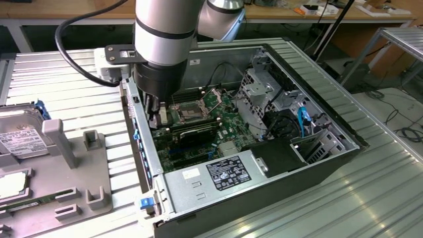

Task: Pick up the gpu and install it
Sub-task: 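Press down on the gpu until it lock into place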

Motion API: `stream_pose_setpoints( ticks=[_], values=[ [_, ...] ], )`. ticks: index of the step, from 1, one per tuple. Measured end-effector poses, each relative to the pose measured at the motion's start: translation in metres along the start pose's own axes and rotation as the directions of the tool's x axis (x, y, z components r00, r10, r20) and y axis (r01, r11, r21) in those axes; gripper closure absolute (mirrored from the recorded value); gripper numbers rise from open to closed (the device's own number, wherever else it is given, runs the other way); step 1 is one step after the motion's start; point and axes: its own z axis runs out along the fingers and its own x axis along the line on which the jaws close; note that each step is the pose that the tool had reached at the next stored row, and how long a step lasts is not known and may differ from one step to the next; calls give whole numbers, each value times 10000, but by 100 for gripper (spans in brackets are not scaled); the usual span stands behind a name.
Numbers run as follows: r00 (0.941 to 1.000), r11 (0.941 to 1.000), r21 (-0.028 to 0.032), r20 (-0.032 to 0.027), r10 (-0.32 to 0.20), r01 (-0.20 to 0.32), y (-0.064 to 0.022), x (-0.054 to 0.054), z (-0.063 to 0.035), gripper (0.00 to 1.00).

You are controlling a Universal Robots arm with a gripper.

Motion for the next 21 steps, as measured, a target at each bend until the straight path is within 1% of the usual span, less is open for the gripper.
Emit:
stream_pose_setpoints(
  ticks=[2, 3, 5, 6, 8, 9, 10, 16, 19, 20, 21],
  values=[
    [10000, 10000, 0, 1, 1, -1, 1, 3, 2, 89],
    [10000, 10000, -11, -5, 2, -2, 2, 6, 2, 89],
    [10000, 10000, -40, -36, 5, -5, 2, 9, 3, 89],
    [10000, 10000, -65, -69, 9, -10, 3, 11, 2, 89],
    [9998, 9999, -144, -177, 22, -24, 6, 15, 3, 89],
    [9998, 9998, -177, -219, 27, -31, 7, 17, 2, 89],
    [9997, 9998, -190, -238, 29, -33, 7, 19, 1, 89],
    [9996, 9998, -193, -264, 29, -34, 10, 26, 11, 89],
    [9994, 9998, -213, -339, 38, -46, 14, 33, 15, 89],
    [9994, 9998, -216, -356, 40, -48, 14, 34, 16, 89],
    [9993, 9998, -216, -360, 40, -47, 15, 35, 19, 89]
  ],
)
